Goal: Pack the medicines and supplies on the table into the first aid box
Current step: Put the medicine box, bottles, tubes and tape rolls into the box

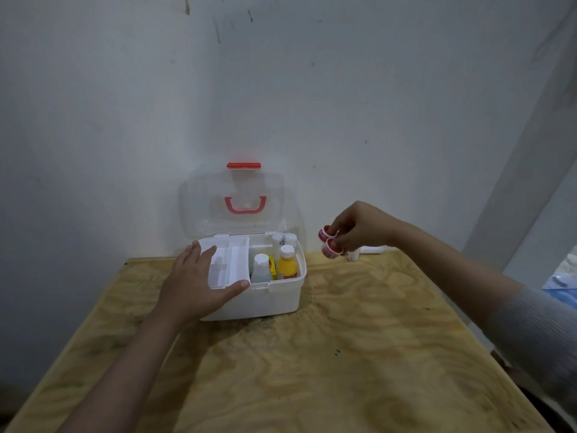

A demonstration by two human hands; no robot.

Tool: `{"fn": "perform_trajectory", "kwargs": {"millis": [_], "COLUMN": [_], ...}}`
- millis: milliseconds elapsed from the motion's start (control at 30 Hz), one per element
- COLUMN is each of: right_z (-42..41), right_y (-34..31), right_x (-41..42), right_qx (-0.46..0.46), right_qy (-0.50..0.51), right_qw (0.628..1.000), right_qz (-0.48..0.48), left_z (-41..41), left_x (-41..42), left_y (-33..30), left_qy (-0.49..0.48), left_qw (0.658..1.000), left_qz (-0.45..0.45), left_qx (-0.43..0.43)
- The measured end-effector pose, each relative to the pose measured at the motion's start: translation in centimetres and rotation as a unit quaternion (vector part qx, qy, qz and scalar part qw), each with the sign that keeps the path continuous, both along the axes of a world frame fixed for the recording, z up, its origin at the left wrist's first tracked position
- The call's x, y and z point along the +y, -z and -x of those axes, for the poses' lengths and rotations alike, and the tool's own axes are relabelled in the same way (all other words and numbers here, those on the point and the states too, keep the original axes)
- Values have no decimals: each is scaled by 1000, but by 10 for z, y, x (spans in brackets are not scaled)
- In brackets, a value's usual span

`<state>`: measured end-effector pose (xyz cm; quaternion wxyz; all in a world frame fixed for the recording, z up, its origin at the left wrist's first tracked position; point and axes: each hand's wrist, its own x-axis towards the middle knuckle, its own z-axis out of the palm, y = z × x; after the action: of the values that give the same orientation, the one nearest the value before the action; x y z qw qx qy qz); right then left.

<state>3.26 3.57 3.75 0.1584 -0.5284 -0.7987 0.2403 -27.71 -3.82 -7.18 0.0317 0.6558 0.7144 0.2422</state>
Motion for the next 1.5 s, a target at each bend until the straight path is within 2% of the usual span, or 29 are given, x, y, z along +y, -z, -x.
{"fn": "perform_trajectory", "kwargs": {"millis": [133, 267, 433, 500, 733, 867, 1067, 1167, 1300, 1500], "right_z": [30, 81, 151, 175, 220, 228, 227, 223, 197, 96], "right_y": [-26, -43, -35, -22, 9, 17, 21, 20, 5, -2], "right_x": [-7, -8, -1, 5, 22, 27, 25, 23, 12, 1], "right_qx": [26, 12, -36, -69, -155, -202, -269, -251, -178, -71], "right_qy": [-33, -71, -107, -113, -124, -146, -201, -209, -189, -97], "right_qw": [999, 997, 993, 991, 980, 966, 938, 941, 959, 987], "right_qz": [12, -8, -15, -15, -22, -65, -81, -92, -115, -103], "left_z": [1, 1, 4, 9, 9, 9, 11, 9, 6, 18], "left_x": [0, 2, 2, 1, 2, 2, -5, -8, -10, -14], "left_y": [1, 0, -6, -9, -7, -4, 0, 1, 4, 16], "left_qy": [4, 5, 8, 22, 25, -2, -3, 8, 23, 45], "left_qw": [1000, 999, 978, 969, 970, 973, 961, 960, 952, 919], "left_qz": [2, 7, 16, 29, 45, 55, 51, 31, -4, -49], "left_qx": [-13, -34, -207, -242, -236, -226, -271, -278, -306, -390]}}
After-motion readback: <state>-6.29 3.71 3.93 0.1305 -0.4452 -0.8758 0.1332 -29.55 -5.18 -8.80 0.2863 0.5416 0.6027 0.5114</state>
